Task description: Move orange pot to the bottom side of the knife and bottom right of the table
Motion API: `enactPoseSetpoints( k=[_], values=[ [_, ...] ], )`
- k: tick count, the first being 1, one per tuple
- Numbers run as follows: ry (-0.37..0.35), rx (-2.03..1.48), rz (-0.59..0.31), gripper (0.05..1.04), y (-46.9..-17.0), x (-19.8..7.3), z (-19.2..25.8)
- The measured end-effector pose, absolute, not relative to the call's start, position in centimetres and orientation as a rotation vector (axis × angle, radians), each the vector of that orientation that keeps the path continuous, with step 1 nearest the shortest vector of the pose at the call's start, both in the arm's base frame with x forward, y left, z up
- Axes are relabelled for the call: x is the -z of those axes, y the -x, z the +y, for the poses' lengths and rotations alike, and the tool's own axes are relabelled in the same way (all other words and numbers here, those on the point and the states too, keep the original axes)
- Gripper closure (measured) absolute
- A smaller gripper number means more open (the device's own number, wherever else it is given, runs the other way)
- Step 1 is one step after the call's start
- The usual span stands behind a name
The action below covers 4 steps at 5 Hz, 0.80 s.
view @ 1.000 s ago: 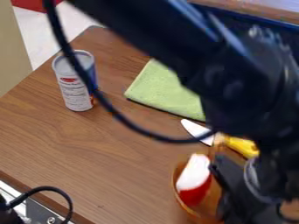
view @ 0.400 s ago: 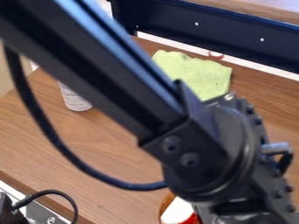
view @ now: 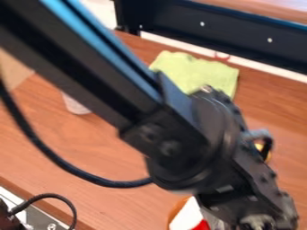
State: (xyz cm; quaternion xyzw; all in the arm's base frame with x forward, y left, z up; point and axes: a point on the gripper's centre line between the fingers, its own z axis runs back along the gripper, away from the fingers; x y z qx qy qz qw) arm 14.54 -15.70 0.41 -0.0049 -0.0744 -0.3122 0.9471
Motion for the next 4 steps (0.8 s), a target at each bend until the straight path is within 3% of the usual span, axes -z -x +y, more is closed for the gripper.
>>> enactPoseSetpoints(
  k=[2,3,4],
  values=[
    [-0.008,0.629,-0.146,0.316,-15.1,-0.8,-15.1],
    [0.014,0.589,-0.167,0.092,-15.9,-2.6,-15.0],
    [0.048,0.504,-0.183,0.083,-16.9,-5.3,-14.8]
  ],
)
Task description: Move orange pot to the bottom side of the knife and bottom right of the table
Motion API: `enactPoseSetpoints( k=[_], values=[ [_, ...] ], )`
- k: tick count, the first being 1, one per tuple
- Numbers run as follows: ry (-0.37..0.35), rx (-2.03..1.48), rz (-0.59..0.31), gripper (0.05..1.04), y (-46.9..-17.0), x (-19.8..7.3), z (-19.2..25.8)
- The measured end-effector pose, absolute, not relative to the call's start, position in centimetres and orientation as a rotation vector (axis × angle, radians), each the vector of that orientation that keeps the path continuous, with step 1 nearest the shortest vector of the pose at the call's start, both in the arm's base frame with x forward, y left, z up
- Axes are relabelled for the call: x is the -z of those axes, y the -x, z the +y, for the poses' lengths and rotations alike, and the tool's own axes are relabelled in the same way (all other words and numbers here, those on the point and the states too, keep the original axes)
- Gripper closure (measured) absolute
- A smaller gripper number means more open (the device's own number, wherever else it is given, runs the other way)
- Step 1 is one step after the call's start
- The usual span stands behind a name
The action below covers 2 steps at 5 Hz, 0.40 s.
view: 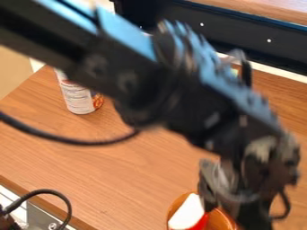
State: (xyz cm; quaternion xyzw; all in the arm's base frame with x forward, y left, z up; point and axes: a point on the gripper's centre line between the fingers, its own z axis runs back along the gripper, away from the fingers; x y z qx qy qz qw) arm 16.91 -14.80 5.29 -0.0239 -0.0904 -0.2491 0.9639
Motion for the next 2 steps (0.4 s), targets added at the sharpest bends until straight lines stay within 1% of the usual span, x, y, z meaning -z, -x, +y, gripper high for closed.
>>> enactPoseSetpoints(
  k=[1,2],
  values=[
    [0.028,0.318,-0.234,0.083,-18.6,-6.8,-13.6],
    [-0.06,0.075,-0.241,0.083,-20.6,-6.1,-10.7]
  ],
)
